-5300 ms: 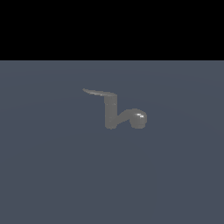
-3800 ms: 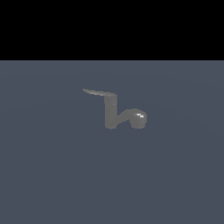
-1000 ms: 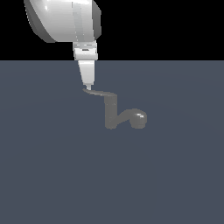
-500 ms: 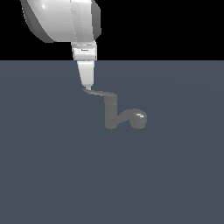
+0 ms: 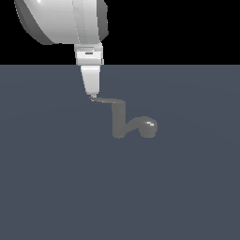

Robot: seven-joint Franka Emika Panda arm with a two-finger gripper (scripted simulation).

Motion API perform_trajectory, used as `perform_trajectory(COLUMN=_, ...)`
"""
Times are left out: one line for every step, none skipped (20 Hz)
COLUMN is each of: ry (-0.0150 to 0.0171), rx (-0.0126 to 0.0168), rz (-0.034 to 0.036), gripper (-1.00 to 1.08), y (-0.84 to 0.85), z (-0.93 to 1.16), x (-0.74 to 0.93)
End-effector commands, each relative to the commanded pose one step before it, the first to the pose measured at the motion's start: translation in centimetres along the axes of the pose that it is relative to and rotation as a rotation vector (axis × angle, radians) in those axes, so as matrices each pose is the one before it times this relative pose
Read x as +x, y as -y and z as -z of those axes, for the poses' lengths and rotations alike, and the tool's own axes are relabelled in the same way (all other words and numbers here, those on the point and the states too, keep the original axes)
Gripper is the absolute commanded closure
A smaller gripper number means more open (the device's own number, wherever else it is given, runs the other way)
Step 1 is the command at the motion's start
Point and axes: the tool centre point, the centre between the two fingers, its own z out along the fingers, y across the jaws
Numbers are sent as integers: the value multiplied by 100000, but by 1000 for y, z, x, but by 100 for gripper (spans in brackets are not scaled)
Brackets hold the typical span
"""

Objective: Turn on the faucet by rotating a designated handle.

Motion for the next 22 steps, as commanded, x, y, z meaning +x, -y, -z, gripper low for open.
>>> perform_trajectory(ry=35, rx=-457, rz=27, gripper=108, y=-896, z=-3, x=-177)
perform_trajectory(ry=0, rx=0, rz=0, gripper=108, y=-269, z=-2, x=-50)
perform_trajectory(ry=0, rx=0, rz=0, gripper=108, y=-269, z=-2, x=-50)
perform_trajectory(ry=0, rx=0, rz=0, gripper=108, y=-270, z=-1, x=-50)
perform_trajectory(ry=-11, rx=22, rz=-42, gripper=108, y=-275, z=12, x=-27)
perform_trajectory(ry=0, rx=0, rz=0, gripper=108, y=-270, z=-1, x=-50)
perform_trajectory(ry=0, rx=0, rz=0, gripper=108, y=-270, z=-1, x=-50)
perform_trajectory(ry=0, rx=0, rz=0, gripper=108, y=-270, z=-1, x=-50)
perform_trajectory(ry=0, rx=0, rz=0, gripper=108, y=-270, z=-1, x=-50)
perform_trajectory(ry=0, rx=0, rz=0, gripper=108, y=-270, z=-1, x=-50)
perform_trajectory(ry=0, rx=0, rz=0, gripper=108, y=-269, z=-1, x=-50)
perform_trajectory(ry=-23, rx=19, rz=-39, gripper=108, y=-273, z=11, x=-32)
perform_trajectory(ry=0, rx=0, rz=0, gripper=108, y=0, z=0, x=0)
perform_trajectory(ry=27, rx=420, rz=315, gripper=108, y=411, z=123, x=-130)
perform_trajectory(ry=0, rx=0, rz=0, gripper=108, y=-304, z=5, x=189)
perform_trajectory(ry=4, rx=-41, rz=-26, gripper=108, y=-298, z=-18, x=205)
perform_trajectory(ry=0, rx=0, rz=0, gripper=108, y=-306, z=5, x=190)
perform_trajectory(ry=0, rx=0, rz=0, gripper=108, y=-306, z=5, x=191)
perform_trajectory(ry=3, rx=-41, rz=-27, gripper=108, y=-301, z=-18, x=207)
perform_trajectory(ry=0, rx=0, rz=0, gripper=108, y=-308, z=5, x=192)
perform_trajectory(ry=3, rx=-40, rz=-27, gripper=108, y=-302, z=-18, x=208)
perform_trajectory(ry=0, rx=0, rz=0, gripper=108, y=-309, z=5, x=193)
